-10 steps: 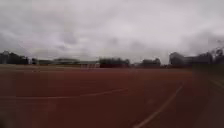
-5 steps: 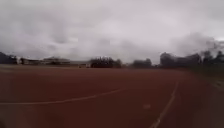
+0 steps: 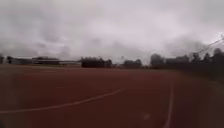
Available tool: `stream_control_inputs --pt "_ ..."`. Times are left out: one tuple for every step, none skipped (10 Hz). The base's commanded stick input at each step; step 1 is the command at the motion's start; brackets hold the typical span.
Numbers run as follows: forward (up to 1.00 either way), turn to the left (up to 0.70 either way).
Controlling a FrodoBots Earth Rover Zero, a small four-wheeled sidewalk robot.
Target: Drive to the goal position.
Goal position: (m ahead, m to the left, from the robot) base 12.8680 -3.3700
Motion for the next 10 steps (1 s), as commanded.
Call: stream_control_inputs --pt "0.7 -0.35" --pt "0.7 -0.35" --pt "0.7 -0.35" --pt "0.7 -0.35" --pt "0.7 -0.35" --pt "0.7 -0.35" --pt "0.7 -0.35" --pt "0.7 -0.35" --pt "0.7 -0.35" --pt "0.7 -0.35"
